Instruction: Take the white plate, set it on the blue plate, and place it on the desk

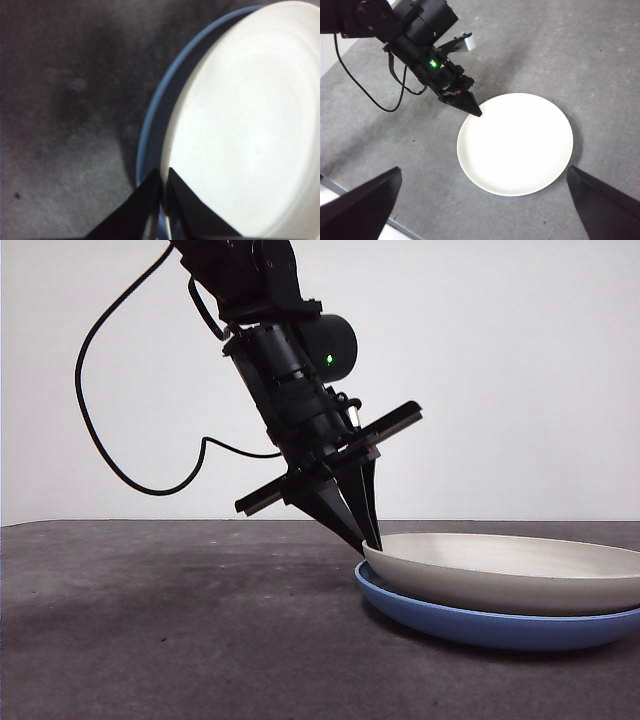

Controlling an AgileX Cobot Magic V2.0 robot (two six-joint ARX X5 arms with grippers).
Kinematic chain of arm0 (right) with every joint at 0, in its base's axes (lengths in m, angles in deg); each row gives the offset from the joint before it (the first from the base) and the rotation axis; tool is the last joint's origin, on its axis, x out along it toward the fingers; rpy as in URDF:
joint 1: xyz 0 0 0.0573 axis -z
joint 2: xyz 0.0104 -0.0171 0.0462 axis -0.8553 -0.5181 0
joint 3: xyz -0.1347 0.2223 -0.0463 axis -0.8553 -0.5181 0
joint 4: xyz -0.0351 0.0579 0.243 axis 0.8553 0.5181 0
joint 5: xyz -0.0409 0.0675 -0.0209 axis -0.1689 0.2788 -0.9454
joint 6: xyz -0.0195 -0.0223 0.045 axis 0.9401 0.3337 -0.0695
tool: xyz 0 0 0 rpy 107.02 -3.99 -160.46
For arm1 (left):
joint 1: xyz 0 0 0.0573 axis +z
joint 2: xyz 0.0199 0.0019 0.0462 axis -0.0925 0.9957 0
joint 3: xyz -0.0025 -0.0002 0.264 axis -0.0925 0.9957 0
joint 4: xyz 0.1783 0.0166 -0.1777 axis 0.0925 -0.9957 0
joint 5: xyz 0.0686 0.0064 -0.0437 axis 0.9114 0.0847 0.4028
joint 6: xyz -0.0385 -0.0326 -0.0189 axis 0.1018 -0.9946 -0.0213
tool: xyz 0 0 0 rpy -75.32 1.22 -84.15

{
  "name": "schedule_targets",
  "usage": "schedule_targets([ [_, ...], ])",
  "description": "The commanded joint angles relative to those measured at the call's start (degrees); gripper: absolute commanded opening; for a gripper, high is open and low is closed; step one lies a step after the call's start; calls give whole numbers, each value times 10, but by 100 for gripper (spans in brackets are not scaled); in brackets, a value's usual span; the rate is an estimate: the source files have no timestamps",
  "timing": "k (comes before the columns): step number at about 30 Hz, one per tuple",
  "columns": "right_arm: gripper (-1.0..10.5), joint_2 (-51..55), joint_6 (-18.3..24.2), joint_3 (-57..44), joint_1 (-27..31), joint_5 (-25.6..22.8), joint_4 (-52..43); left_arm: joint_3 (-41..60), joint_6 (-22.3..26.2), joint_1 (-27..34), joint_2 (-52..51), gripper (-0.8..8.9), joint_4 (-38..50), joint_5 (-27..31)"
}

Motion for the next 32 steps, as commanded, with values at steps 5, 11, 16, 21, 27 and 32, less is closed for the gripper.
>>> schedule_targets([
  [5,584,-2,5,10,0,0,-3,-16,2,-5,12,20,15,-3],
  [11,584,-2,6,10,0,0,-3,-16,3,-5,12,31,15,-3],
  [16,584,-2,6,10,0,0,-3,-18,15,-5,12,119,11,-4],
  [21,584,-2,6,10,0,0,-3,-37,21,-5,12,271,2,-4],
  [27,584,-2,6,10,0,0,-3,-68,42,-5,12,504,-20,-3],
  [32,584,-2,6,10,0,0,-4,-103,62,-5,12,569,-61,-1],
])
